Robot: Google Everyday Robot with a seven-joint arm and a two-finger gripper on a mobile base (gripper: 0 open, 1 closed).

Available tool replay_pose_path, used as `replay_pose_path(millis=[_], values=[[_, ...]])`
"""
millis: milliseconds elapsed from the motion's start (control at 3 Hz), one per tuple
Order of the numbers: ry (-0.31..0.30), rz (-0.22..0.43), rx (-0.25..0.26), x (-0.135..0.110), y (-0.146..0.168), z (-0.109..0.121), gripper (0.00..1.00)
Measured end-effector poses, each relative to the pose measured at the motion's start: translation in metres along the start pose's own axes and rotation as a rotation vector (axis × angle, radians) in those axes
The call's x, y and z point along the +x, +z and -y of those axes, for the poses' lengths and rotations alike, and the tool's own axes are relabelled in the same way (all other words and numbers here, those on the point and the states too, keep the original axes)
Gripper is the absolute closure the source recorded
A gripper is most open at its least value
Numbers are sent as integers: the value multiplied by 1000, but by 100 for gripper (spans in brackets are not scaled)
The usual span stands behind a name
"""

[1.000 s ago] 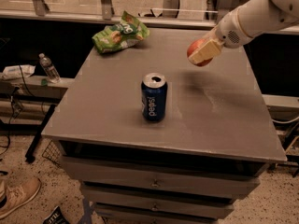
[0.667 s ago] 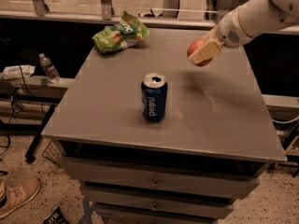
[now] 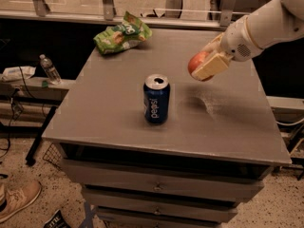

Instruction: Move apple near pepsi can

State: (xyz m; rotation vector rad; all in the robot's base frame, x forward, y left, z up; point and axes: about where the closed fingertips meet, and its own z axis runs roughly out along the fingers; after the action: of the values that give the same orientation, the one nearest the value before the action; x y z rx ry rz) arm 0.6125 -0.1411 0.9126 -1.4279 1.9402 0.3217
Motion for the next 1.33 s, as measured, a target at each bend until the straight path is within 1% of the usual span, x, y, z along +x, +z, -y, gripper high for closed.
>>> replay_pose_path(millis=[333,667,1000,1333], values=[[-48,-20,-70,8,11,-29,100],[-78,-53,-117,19,24,-45,100],[-116,-42,-148,19,26,-63,100],[-138,-14,-164,13,24,-73,100]])
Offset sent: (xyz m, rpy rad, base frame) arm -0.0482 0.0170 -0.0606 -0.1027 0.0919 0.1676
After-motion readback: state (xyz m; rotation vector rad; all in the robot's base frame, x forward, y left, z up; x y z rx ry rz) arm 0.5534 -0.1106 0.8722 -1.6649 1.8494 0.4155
